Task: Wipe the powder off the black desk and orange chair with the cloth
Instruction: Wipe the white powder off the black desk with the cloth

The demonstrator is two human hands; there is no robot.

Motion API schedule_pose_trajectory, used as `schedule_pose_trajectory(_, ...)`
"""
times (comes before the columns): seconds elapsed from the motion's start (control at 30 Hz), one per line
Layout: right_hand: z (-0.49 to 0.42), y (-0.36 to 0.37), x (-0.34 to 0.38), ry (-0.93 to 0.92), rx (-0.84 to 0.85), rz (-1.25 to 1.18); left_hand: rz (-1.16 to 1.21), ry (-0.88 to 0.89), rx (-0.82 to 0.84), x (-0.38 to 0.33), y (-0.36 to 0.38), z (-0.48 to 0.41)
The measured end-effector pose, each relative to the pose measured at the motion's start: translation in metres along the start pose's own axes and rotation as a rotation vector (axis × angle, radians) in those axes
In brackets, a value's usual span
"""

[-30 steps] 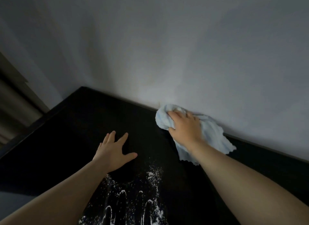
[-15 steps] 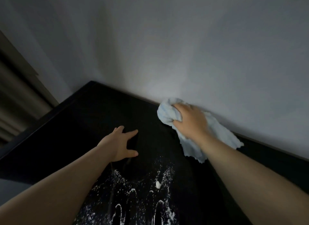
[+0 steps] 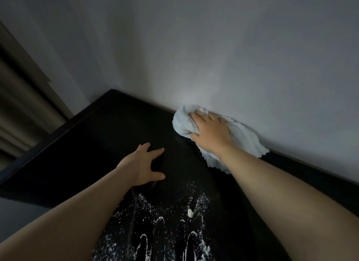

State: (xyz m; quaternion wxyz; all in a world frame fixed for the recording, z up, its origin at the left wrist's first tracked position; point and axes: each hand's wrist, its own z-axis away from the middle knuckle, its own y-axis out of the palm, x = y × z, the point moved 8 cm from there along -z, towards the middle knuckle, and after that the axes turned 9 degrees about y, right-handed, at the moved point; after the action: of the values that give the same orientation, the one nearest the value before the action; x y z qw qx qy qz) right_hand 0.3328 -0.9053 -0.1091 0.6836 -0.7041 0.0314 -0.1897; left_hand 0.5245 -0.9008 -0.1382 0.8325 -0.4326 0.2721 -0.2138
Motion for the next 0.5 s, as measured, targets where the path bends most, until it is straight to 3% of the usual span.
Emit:
schedule_pose_trajectory(0.13, 0.030, -0.003, 0.010, -0.057, -0.081, -0.033, 0.105, -0.092, -0.016, 0.007, 0.001, 0.000)
schedule_pose_trajectory(0.23, 0.071, -0.001, 0.017, -0.149, 0.160, -0.270, 0.126, -0.120, -0.029, 0.009, 0.002, -0.003)
schedule_pose_trajectory(0.3, 0.082, -0.004, 0.011, -0.081, 0.305, -0.446, 0.163, -0.134, -0.023, 0.013, 0.003, -0.004)
schedule_pose_trajectory(0.4, 0.054, -0.034, -0.030, 0.049, 0.082, -0.584, 0.114, -0.081, -0.004, 0.004, 0.003, -0.001)
schedule_pose_trajectory(0.5, 0.040, -0.024, -0.057, 0.152, 0.005, -0.318, 0.132, -0.088, -0.073, 0.007, -0.003, -0.002)
